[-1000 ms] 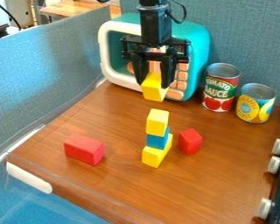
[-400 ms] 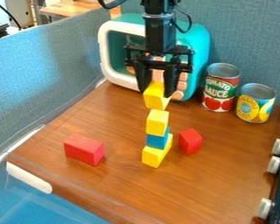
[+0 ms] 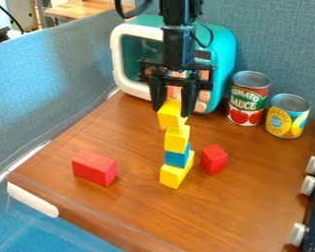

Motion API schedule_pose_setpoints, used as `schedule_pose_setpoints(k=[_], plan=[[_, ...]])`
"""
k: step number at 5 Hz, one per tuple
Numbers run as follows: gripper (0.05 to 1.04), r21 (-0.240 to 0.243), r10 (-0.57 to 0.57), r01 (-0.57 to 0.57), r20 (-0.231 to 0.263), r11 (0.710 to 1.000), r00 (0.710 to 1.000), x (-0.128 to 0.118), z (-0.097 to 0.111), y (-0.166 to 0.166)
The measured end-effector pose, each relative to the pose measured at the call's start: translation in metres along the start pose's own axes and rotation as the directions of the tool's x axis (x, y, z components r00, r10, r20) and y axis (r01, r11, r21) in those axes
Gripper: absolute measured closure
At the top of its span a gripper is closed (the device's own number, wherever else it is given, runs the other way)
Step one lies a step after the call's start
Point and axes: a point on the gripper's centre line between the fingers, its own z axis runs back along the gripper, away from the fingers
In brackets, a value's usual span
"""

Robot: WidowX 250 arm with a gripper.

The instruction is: Place yellow cube on top of tower

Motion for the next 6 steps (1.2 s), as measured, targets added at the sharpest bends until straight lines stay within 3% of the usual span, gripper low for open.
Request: schedule_pose_setpoints(k=[1,4,5,6], plan=[[0.509,0.017,0.007,-0.006,-0.034,1.000,0.999,0.0025,-0.0086,0.0022],[0.509,0.012,0.004,-0.004,-0.004,1.000,1.000,0.0088,-0.0072,-0.0031],[0.455,0.009,0.003,-0.003,-0.003,1.000,1.000,0.0090,-0.0069,-0.0041],[0.264,-0.001,0.004,-0.004,0.002,1.000,1.000,0.0098,-0.0068,-0.0047]])
